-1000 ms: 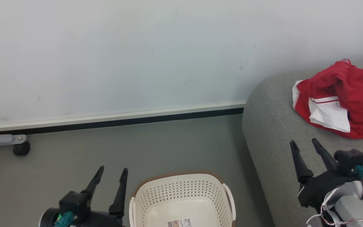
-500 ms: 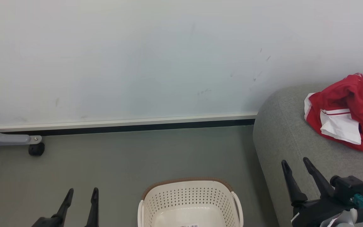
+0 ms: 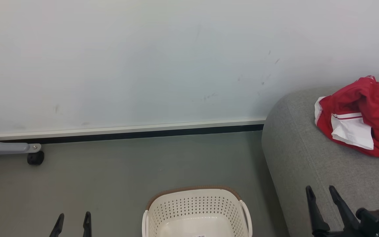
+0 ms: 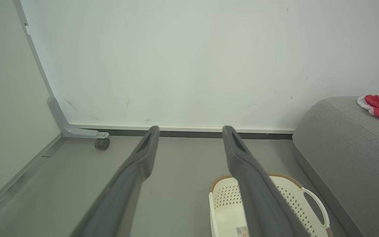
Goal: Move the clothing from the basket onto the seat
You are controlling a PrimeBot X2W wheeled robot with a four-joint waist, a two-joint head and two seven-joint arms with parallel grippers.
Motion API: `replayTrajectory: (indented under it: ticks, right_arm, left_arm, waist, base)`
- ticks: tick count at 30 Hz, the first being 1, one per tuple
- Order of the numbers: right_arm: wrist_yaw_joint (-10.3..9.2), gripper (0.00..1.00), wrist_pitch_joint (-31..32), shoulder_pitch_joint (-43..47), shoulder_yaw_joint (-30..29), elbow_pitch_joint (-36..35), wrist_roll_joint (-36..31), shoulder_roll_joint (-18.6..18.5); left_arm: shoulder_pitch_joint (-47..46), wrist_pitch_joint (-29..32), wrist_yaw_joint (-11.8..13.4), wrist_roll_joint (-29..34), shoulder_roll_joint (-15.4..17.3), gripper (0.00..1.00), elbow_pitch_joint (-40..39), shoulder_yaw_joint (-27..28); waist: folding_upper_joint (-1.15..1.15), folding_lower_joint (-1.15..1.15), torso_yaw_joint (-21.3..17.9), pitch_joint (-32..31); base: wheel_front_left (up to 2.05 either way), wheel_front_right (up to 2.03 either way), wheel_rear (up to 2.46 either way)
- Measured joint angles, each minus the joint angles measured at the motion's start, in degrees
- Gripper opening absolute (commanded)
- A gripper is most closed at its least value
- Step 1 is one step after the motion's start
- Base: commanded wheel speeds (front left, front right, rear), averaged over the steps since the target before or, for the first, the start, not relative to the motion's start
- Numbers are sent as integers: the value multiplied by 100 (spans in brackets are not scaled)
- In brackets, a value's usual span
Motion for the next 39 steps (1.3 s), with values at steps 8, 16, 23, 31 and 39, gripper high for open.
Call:
replayTrajectory:
  ticks: [8, 16, 23, 31, 39]
  right_arm:
    - [-1, 100, 0, 339, -336, -165, -275, 201]
    - [-16, 100, 0, 485, -514, -341, -538, 315]
    - [-16, 100, 0, 588, -648, -445, -643, 378]
    - [-15, 0, 10, 614, -716, -466, -769, 481]
    - [11, 0, 67, 786, -689, -156, -715, 656]
  left_arm:
    - [105, 0, 2, 158, -77, 100, -73, 81]
    - [136, 0, 2, 216, -134, 100, -163, 160]
    - [192, -1, 3, 266, -159, 100, -222, 216]
    - [211, 8, 2, 268, -202, 0, -231, 243]
    - [314, 60, -13, 178, -389, 0, 67, 196]
  waist:
    - [0, 0, -17, -28]
    - [0, 0, -13, -58]
    - [0, 0, 9, -44]
    - [0, 1, 41, -11]
    - [0, 0, 41, -3]
  base:
    - [0, 0, 0]
    - [0, 0, 0]
    - [0, 0, 0]
    - [0, 0, 0]
    - [0, 0, 0]
